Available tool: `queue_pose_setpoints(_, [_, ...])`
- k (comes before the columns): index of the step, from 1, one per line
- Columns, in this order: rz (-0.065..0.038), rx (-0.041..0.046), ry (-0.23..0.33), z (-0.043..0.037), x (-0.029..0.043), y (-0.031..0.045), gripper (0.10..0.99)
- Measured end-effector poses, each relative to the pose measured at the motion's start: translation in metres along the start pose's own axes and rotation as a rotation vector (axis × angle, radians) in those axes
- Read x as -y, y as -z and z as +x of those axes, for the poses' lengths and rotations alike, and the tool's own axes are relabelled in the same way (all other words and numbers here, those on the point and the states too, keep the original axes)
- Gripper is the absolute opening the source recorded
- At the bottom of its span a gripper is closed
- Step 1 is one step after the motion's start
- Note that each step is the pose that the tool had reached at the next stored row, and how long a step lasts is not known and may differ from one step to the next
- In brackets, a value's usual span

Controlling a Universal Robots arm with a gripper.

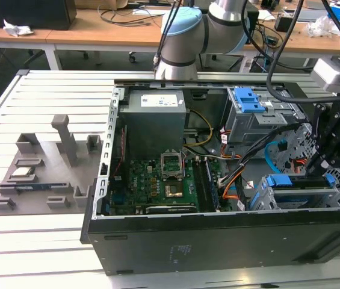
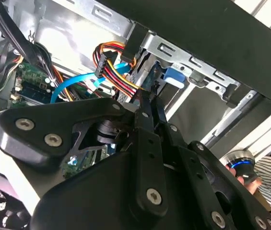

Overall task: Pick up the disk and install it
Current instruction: 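Insert the first disk wire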

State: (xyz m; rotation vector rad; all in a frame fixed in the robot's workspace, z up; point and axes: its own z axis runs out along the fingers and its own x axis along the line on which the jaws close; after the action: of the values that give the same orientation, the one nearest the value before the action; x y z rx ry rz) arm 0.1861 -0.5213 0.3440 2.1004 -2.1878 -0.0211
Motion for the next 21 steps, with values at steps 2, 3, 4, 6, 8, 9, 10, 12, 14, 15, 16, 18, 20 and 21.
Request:
queue_pose_setpoints(2, [0.000, 0.0004, 0.000, 0.0001, 0.0000, -0.0002, 0.169])
queue_pose_setpoints(3, [0.000, 0.0006, 0.000, 0.0008, 0.0000, -0.0009, 0.169])
queue_pose_setpoints(4, [0.000, 0.0005, 0.000, 0.0018, 0.0001, -0.0010, 0.169])
queue_pose_setpoints(6, [0.000, 0.0006, 0.000, 0.0028, 0.0002, -0.0015, 0.169])
queue_pose_setpoints(8, [0.000, 0.0007, 0.000, 0.0028, 0.0008, -0.0017, 0.169])
queue_pose_setpoints(9, [0.000, 0.0010, 0.000, 0.0028, 0.0013, -0.0019, 0.169])
queue_pose_setpoints(10, [0.000, 0.0016, -0.004, 0.0027, 0.0016, -0.0021, 0.169])
queue_pose_setpoints(12, [-0.001, 0.0030, -0.016, 0.0026, 0.0016, -0.0028, 0.169])
queue_pose_setpoints(14, [-0.002, 0.0041, -0.026, 0.0025, 0.0017, -0.0038, 0.169])
queue_pose_setpoints(15, [-0.002, 0.0040, -0.026, 0.0024, 0.0017, -0.0041, 0.169])
queue_pose_setpoints(16, [-0.002, 0.0038, -0.026, 0.0025, 0.0018, -0.0046, 0.169])
queue_pose_setpoints(18, [-0.002, 0.0039, -0.026, 0.0028, 0.0019, -0.0055, 0.169])
queue_pose_setpoints(20, [-0.002, 0.0035, -0.026, 0.0032, 0.0021, -0.0072, 0.169])
queue_pose_setpoints(21, [-0.002, 0.0035, -0.026, 0.0033, 0.0021, -0.0075, 0.169])
